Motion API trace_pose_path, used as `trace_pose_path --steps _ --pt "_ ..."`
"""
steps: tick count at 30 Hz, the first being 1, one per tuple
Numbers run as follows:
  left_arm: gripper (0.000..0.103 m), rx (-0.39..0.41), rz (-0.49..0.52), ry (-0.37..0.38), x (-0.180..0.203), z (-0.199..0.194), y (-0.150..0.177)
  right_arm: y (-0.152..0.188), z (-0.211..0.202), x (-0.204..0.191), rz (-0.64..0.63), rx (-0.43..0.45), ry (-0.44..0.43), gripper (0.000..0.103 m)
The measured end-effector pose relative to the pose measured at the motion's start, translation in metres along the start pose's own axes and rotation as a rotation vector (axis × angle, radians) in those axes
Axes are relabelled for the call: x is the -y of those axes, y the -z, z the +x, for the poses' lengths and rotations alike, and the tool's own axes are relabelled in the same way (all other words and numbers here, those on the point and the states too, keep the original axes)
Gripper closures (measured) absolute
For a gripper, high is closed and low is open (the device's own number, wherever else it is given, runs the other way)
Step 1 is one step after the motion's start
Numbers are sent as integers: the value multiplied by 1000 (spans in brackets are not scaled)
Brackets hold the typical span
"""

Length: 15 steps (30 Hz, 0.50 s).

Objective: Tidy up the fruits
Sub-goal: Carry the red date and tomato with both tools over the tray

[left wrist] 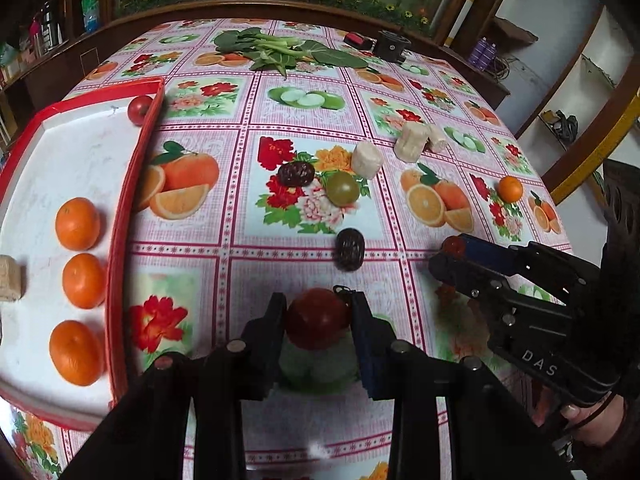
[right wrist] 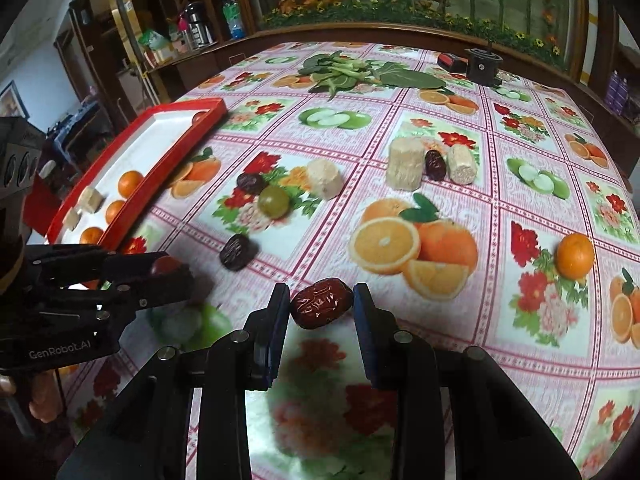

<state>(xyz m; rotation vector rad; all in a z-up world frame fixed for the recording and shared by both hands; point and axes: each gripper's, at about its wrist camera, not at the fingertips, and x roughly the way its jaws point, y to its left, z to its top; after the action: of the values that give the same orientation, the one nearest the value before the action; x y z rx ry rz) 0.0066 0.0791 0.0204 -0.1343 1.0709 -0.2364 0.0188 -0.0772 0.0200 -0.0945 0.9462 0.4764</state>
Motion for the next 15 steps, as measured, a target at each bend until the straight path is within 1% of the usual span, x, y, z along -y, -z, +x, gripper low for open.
trace_pose_path --steps 7,15 --pt "68 24 -4 13 -10 -14 1 -3 -4 -21 -26 5 9 71" --pt "68 67 -33 8 -34 -34 -4 -20 -7 -54 -80 22 -8 71"
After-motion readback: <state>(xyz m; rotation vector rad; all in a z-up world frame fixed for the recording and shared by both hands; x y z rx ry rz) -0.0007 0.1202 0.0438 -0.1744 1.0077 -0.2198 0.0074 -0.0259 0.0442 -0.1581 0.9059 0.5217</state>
